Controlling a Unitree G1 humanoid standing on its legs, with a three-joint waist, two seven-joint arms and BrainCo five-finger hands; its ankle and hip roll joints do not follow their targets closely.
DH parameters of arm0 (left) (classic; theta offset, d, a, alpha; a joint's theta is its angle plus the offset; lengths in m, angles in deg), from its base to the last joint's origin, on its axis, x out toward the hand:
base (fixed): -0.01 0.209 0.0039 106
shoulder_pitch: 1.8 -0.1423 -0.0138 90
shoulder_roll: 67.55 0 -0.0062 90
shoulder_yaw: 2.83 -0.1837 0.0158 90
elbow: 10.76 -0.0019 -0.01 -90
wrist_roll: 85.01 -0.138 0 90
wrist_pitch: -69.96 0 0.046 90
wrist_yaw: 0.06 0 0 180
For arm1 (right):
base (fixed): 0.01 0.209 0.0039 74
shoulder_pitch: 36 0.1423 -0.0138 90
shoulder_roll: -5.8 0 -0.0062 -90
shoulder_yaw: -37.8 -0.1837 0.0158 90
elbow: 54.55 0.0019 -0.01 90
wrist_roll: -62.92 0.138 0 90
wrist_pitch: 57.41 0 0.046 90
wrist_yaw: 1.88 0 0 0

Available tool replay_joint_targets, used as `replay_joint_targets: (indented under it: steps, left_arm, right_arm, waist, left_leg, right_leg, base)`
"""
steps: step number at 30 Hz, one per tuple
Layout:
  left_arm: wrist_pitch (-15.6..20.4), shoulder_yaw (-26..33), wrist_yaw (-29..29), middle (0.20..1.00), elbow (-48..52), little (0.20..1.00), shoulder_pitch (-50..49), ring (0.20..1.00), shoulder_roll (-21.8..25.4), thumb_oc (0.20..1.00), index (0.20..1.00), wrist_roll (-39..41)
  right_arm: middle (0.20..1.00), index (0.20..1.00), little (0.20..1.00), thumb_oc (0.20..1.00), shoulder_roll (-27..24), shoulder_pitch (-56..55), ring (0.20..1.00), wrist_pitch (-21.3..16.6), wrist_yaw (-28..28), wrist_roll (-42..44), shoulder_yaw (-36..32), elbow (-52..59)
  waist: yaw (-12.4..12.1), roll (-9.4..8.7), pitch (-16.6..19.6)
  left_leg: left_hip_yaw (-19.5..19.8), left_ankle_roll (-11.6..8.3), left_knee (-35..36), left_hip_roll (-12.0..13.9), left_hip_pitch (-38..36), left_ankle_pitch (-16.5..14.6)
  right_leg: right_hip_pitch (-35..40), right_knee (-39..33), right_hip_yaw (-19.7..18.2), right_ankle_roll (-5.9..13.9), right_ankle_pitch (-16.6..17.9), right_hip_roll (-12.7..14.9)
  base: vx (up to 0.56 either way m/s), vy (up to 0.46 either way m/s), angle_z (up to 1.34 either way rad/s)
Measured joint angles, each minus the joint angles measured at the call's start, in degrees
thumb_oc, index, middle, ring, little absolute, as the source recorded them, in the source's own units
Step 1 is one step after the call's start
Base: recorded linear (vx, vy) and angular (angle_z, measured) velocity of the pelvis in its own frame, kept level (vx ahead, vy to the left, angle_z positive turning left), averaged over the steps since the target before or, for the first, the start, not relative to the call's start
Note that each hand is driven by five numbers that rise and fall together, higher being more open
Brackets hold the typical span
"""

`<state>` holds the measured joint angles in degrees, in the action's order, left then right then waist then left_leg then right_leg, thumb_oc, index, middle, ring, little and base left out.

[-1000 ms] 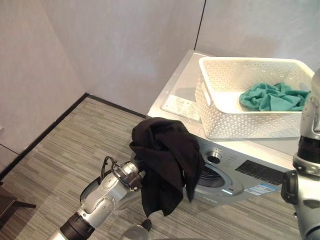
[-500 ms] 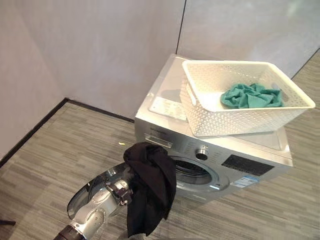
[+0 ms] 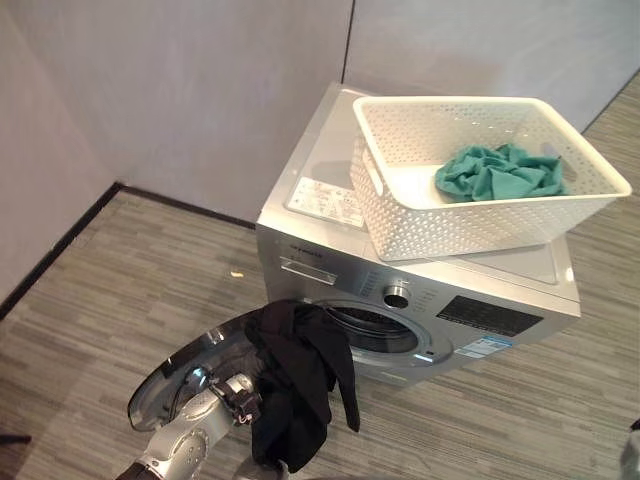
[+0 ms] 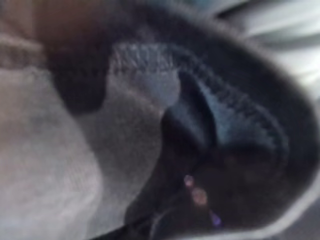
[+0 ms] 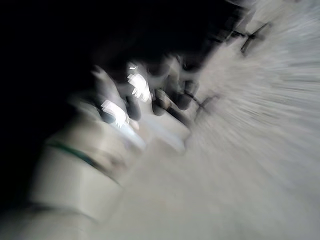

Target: Grab the laundry basket,head to the washer,open it,put in the laundry and shut it.

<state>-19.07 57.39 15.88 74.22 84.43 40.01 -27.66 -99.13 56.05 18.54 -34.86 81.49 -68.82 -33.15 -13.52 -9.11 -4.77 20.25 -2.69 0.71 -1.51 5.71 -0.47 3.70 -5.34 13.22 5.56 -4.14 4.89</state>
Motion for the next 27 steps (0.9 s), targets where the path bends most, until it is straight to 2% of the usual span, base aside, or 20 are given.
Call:
replay_joint_targets:
  steps: [3, 4, 5, 6, 7, 8, 9, 10, 11, 12, 13, 14, 15, 17, 18, 21, 24, 27]
  left_arm:
    - [1.5, 1.5, -1.6, 0.2, -2.1, 0.2, -0.7, 0.2, -1.0, 0.2, 0.2, -1.2]
    - [2.3, 2.4, -2.2, 0.2, -3.2, 0.2, -0.8, 0.2, -1.8, 0.2, 0.2, -1.6]
    - [2.5, 2.8, -2.5, 0.2, -3.8, 0.2, -1.7, 0.2, -2.3, 0.2, 0.2, -1.6]
    - [3.2, 3.1, -3.7, 0.2, -3.9, 0.2, -1.9, 0.2, -2.9, 0.2, 0.2, -1.8]
    - [3.9, 1.9, -4.7, 0.2, -4.0, 0.2, -1.1, 0.2, -1.9, 0.2, 0.2, -1.7]
    - [3.8, -0.1, -5.7, 0.2, -4.0, 0.2, 0.7, 0.2, -0.8, 0.2, 0.2, -1.7]
    - [3.5, -3.5, -6.1, 0.2, -4.2, 0.2, 3.8, 0.2, 0.3, 0.2, 0.2, -1.6]
    - [3.0, -5.6, -6.1, 0.2, -3.9, 0.2, 5.9, 0.2, -1.1, 0.2, 0.2, -1.6]
    - [3.0, -6.1, -6.1, 0.2, -3.7, 0.2, 6.9, 0.2, -3.5, 0.2, 0.2, -1.6]
    - [3.4, -6.4, -6.2, 0.2, -3.7, 0.2, 7.6, 0.2, -5.4, 0.2, 0.2, -1.8]
    - [4.2, -5.8, -6.0, 0.2, -3.1, 0.2, 6.7, 0.2, -5.9, 0.2, 0.2, -2.3]
    - [4.4, -3.8, -5.9, 0.2, -2.5, 0.2, 6.0, 0.2, -6.1, 0.2, 0.2, -2.9]
    - [4.4, -3.0, -6.2, 0.2, -3.3, 0.2, 6.2, 0.2, -6.7, 0.2, 0.2, -4.0]
    - [4.4, -2.8, -6.3, 0.2, -5.0, 0.2, 9.5, 0.2, -7.0, 0.2, 0.2, -4.9]
    - [4.4, -2.7, -6.8, 0.2, -6.1, 0.2, 11.2, 0.2, -7.3, 0.2, 0.2, -6.5]
    - [4.2, -4.4, -8.3, 0.2, -8.6, 0.2, 14.9, 0.2, -7.6, 0.2, 0.2, -9.0]
    - [4.3, -5.8, -9.1, 0.2, -9.3, 0.2, 16.0, 0.2, -9.3, 0.2, 0.2, -10.8]
    - [4.2, -7.7, -10.6, 0.2, -11.9, 0.2, 17.9, 0.2, -10.7, 0.2, 0.2, -11.4]
  right_arm:
    - [1.0, 1.0, 1.0, 1.0, 9.4, -0.1, 1.0, 0.9, 4.3, -1.2, 9.9, -3.4]
    - [1.0, 1.0, 1.0, 1.0, 12.4, 1.0, 1.0, 2.7, 6.8, -2.1, 11.0, -4.7]
    - [1.0, 1.0, 1.0, 1.0, 12.2, 1.2, 1.0, 5.0, 9.3, -2.6, 9.9, -3.9]
    - [1.0, 1.0, 1.0, 1.0, 10.0, 1.9, 1.0, 4.9, 9.6, -2.9, 12.6, 1.5]
    - [1.0, 1.0, 1.0, 1.0, 8.9, 4.1, 1.0, 5.3, 9.5, -4.2, 23.0, 2.6]
    - [1.0, 1.0, 1.0, 1.0, 10.0, 9.2, 1.0, 6.2, 10.5, -6.1, 33.7, 2.9]
    - [1.0, 1.0, 1.0, 1.0, 12.2, 14.9, 1.0, 6.4, 13.0, -9.3, 39.6, 4.0]
    - [1.0, 1.0, 1.0, 1.0, 13.9, 18.7, 1.0, 5.2, 14.6, -12.1, 39.4, 6.9]
    - [1.0, 1.0, 1.0, 1.0, 15.3, 22.3, 1.0, 5.3, 14.9, -14.3, 39.4, 8.2]
    - [1.0, 1.0, 1.0, 1.0, 15.5, 24.4, 1.0, 5.3, 14.5, -17.1, 43.6, 9.9]
    - [1.0, 1.0, 1.0, 1.0, 14.4, 23.6, 1.0, 3.7, 16.4, -19.8, 47.3, 14.5]
    - [1.0, 1.0, 1.0, 1.0, 14.0, 21.1, 1.0, 2.6, 19.4, -22.1, 47.3, 20.8]
    - [1.0, 1.0, 1.0, 1.0, 12.1, 19.0, 1.0, 3.2, 22.6, -22.1, 45.7, 25.0]
    - [1.0, 1.0, 1.0, 1.0, 9.2, 20.3, 1.0, 3.5, 23.2, -21.0, 40.8, 24.3]
    - [1.0, 1.0, 1.0, 1.0, 8.9, 21.3, 1.0, 3.9, 23.0, -19.4, 38.8, 22.2]
    - [1.0, 1.0, 1.0, 1.0, 8.2, 17.7, 1.0, 4.8, 23.5, -18.2, 38.6, 19.2]
    - [1.0, 1.0, 1.0, 1.0, 8.5, 14.5, 1.0, 5.1, 24.5, -18.0, 39.1, 17.4]
    - [1.0, 1.0, 1.0, 1.0, 11.2, 13.3, 1.0, 5.5, 24.5, -15.7, 37.6, 9.5]
  waist:
    - [-1.2, -0.17, -1.7]
    - [-1.5, -0.24, -2.4]
    - [-1.4, 0.21, -2.9]
    - [-2.3, 2.1, -5.3]
    - [-2.4, 1.7, -6.9]
    - [-2.4, 0.89, -8.6]
    - [-2.4, 0.61, -10.1]
    - [-3.8, 2.35, -11.5]
    - [-4.6, 3.68, -12.7]
    - [-4.9, 3.6, -13.7]
    - [-5.5, 3.91, -14.6]
    - [-6.0, 3.35, -15.8]
    - [-5.7, 3.34, -16.1]
    - [-5.1, 3.12, -18.4]
    - [-4.1, 2.07, -19.5]
    - [-3.6, -2.16, -21.8]
    - [-3.1, -2.39, -21.9]
    - [-2.5, -2.73, -22.1]
  left_leg:
    - [1.4, -0.32, -1.2, -0.2, 2.4, 0.2]
    - [2.1, -0.43, -2.9, -0.4, 4.7, 0.1]
    - [2.6, -0.67, -4.6, -0.7, 7.0, -0.1]
    - [2.7, -0.66, -7.5, -1.6, 9.9, -0.1]
    - [2.9, -0.66, -10.3, -2.2, 12.1, -0.1]
    - [2.9, -0.68, -13.5, -2.5, 14.1, -0.1]
    - [2.9, -1.01, -15.4, -1.8, 15.5, -0.3]
    - [2.9, -2.37, -15.2, -1.3, 15.4, -1.3]
    - [2.8, -2.57, -15.2, -1.0, 15.7, -2.0]
    - [2.5, -2.81, -15.6, -0.7, 16.6, -2.3]
    - [1.8, -2.94, -15.5, -1.2, 17.1, -2.4]
    - [1.2, -2.5, -16.2, -2.4, 17.6, -2.6]
    - [0.6, -1.67, -20.1, -3.7, 21.0, -3.7]
    - [-0.2, -1.77, -24.4, -4.4, 24.0, -5.2]
    - [-0.1, -1.88, -24.5, -4.2, 24.5, -5.2]
    - [0.1, -1.7, -24.4, -3.2, 24.7, -5.5]
    - [0.4, -1.86, -24.0, -2.4, 25.8, -5.3]
    - [1.5, -2.37, -23.2, -1.9, 26.0, -4.9]
  right_leg:
    - [-1.2, 0.2, 1.4, -0.26, -0.1, -0.4]
    - [-2.3, 0.9, 2.6, -0.7, -0.2, -0.4]
    - [-4.7, 2.6, 3.0, -0.85, -0.6, -0.5]
    - [-7.0, 5.7, 3.5, -0.9, -1.6, -0.2]
    - [-8.6, 7.7, 3.9, -1.15, -2.2, -0.1]
    - [-9.8, 9.1, 4.2, -1.76, -2.7, -0.3]
    - [-11.5, 11.1, 4.3, -2.3, -3.5, -0.3]
    - [-12.5, 13.6, 4.8, -2.6, -4.9, -0.8]
    - [-14.1, 17.0, 5.1, -2.78, -6.5, -0.6]
    - [-16.9, 20.8, 4.7, -2.72, -7.9, 0.3]
    - [-19.3, 24.6, 4.5, -2.61, -9.2, 1.3]
    - [-21.2, 28.2, 3.8, -2.77, -10.9, 2.5]
    - [-24.8, 32.6, 2.6, -2.91, -12.3, 3.2]
    - [-27.8, 36.8, 1.4, -2.96, -13.7, 3.6]
    - [-28.3, 37.3, 1.5, -3.08, -13.8, 3.5]
    - [-29.1, 37.3, 1.6, -4.04, -14.1, 2.6]
    - [-29.7, 36.1, 1.6, -4.29, -13.1, 1.4]
    - [-29.6, 35.0, 2.6, -4.68, -12.7, 0.9]
  base:
    - [-0.12, -0.067, 0.3]
    - [-0.15, -0.048, 0.42]
    - [-0.25, -0.06, 0.42]
    - [-0.27, -0.02, 0.2]
    - [-0.21, -0.006, 0.16]
    - [-0.11, 0.027, 0.11]
    - [-0.09, 0.037, 0.22]
    - [-0.15, 0.082, 0.28]
    - [-0.11, 0.073, 0.22]
    - [-0.11, 0.037, 0.09]
    - [-0.06, -0.031, -0.01]
    - [-0.07, -0.045, -0.09]
    - [-0.02, -0.045, -0.18]
    - [-0.03, -0.048, -0.17]
    - [-0.03, -0.054, -0.06]
    - [-0.01, -0.08, -0.03]
    - [0.0, -0.076, -0.07]
    - [0.0, -0.042, 0.06]
